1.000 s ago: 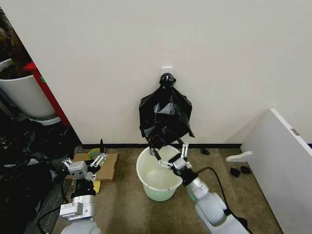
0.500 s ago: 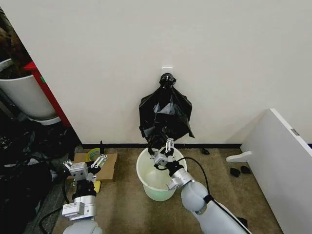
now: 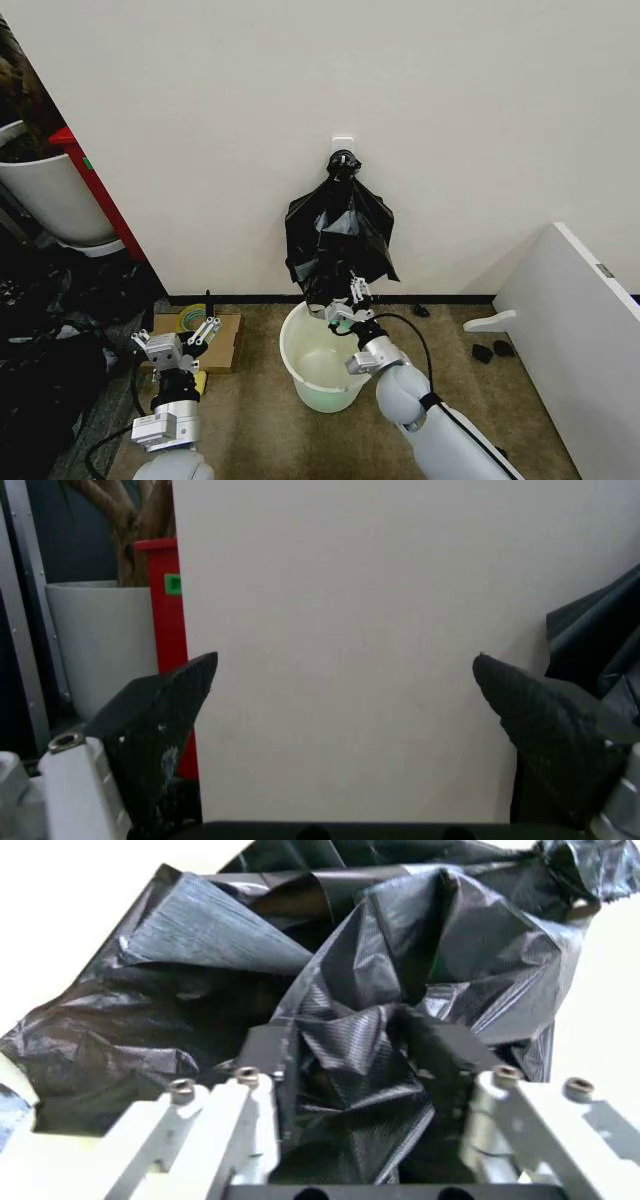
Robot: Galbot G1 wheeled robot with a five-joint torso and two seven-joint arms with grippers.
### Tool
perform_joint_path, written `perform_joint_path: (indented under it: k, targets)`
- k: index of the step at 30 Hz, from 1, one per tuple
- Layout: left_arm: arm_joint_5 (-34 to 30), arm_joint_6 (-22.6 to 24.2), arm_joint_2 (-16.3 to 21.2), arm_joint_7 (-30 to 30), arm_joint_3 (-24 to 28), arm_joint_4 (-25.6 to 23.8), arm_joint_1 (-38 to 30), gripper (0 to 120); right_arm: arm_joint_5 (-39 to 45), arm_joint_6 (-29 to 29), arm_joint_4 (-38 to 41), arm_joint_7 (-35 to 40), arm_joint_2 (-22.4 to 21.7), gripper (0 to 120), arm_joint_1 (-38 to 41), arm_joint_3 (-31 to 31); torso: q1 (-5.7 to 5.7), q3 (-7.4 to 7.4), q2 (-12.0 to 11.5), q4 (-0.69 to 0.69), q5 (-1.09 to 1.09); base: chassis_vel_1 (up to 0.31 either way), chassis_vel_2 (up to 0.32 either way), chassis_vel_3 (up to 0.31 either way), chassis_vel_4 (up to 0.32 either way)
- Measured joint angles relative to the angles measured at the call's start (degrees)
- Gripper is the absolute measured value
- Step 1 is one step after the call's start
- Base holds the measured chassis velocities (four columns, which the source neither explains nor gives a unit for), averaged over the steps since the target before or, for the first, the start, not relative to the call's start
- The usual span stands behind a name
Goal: Place the garbage bag over the trash bin.
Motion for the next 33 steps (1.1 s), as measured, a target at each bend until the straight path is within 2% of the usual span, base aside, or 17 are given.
perform_joint_path:
  k: [2, 5, 9, 10, 13, 17, 18, 21, 22, 24, 26, 27, 31, 33]
  targets:
    - [0.0, 0.1, 0.0, 0.0, 0.1, 0.0, 0.0, 100, 0.1, 0.1, 0.0, 0.0, 0.0, 32, -0.1, 0.2, 0.00, 0.00, 0.0, 0.00, 0.00, 0.000, 0.000, 0.000, 0.000]
    - [0.0, 0.3, 0.2, -0.1, 0.3, 0.2, -0.2, 100, 1.1, 0.4, -0.3, 0.0, 0.1, 15, -0.7, 1.4, 0.00, 0.00, 0.0, 0.00, 0.00, 0.000, 0.000, 0.000, 0.000]
    - [-0.1, 0.3, 0.5, -0.2, 0.3, 0.4, -0.4, 100, 2.6, 0.5, -0.3, 0.1, 0.1, 6, -1.2, 1.7, 0.00, 0.00, 0.0, 0.00, 0.00, 0.000, 0.000, 0.000, 0.000]
    - [-0.3, 0.3, 0.8, -0.3, 0.2, 0.5, -0.6, 100, 4.8, 0.8, 0.1, 0.2, 0.1, 0, -1.5, 1.9, 0.00, 0.00, 0.0, 0.00, 0.00, 0.000, 0.000, 0.000, 0.000]
    - [-0.6, 0.5, 1.3, -0.3, 0.2, 0.6, -0.9, 100, 9.6, 2.1, 0.7, 0.2, -0.2, 0, -2.0, 2.0, 0.00, -0.01, 0.0, 0.00, 0.00, 0.000, 0.000, 0.000, 0.000]
    - [-2.4, 0.6, 4.2, 0.3, 0.6, 1.0, -2.5, 100, 34.2, 12.5, 3.3, -6.7, -0.7, 0, -3.2, 1.9, 0.00, -0.01, 0.0, 0.01, 0.00, 0.000, 0.000, 0.000, 0.000]
    - [-2.4, 0.6, 4.2, 0.3, 0.6, 1.0, -2.5, 100, 34.2, 12.5, 3.3, -6.7, -0.7, 0, -3.2, 1.9, 0.00, -0.01, 0.0, 0.01, 0.00, 0.000, 0.000, 0.000, 0.000]
    - [-3.0, -2.6, 8.9, 4.6, 1.7, 3.7, -4.4, 100, 50.2, 18.0, 7.0, -12.8, -0.5, 0, -4.3, 2.2, 0.00, -0.01, 0.0, 0.01, -0.01, 0.000, 0.000, 0.000, 0.000]
    - [-3.0, -2.6, 8.9, 4.6, 1.7, 3.7, -4.4, 100, 50.2, 18.0, 7.0, -12.8, -0.5, 0, -4.3, 2.2, 0.00, -0.01, 0.0, 0.01, -0.01, 0.000, 0.000, 0.000, 0.000]
    - [-2.9, -6.2, 12.2, 9.7, 2.2, 7.0, -7.4, 100, 56.0, 20.1, 8.5, -16.3, -0.1, 0, -5.1, 3.6, 0.00, -0.01, 0.0, 0.01, -0.03, 0.000, 0.000, 0.000, 0.000]
    - [-2.9, -7.8, 14.9, 12.6, 2.7, 9.7, -10.9, 100, 58.1, 22.7, 8.7, -20.0, 0.2, 0, -5.6, 4.9, 0.00, 0.00, 0.0, 0.00, -0.01, 0.000, 0.000, 0.000, 0.000]
    - [-2.9, -7.8, 14.9, 12.6, 2.7, 9.7, -10.9, 100, 58.1, 22.7, 8.7, -20.0, 0.2, 0, -5.6, 4.9, 0.00, 0.00, 0.0, 0.00, -0.01, 0.000, 0.000, 0.000, 0.000]
    - [0.3, -10.4, 20.7, 18.1, 5.0, 17.2, -19.1, 100, 59.3, 24.9, 8.9, -24.9, 0.7, 0, -7.0, 5.5, 0.00, 0.00, 0.0, 0.01, -0.01, 0.000, 0.000, 0.000, 0.000]
    - [1.1, -10.7, 21.5, 19.1, 5.9, 18.8, -20.8, 100, 59.3, 25.2, 8.9, -25.5, 0.9, 0, -7.4, 5.5, 0.00, 0.00, 0.0, 0.01, -0.01, 0.000, 0.000, 0.000, 0.000]
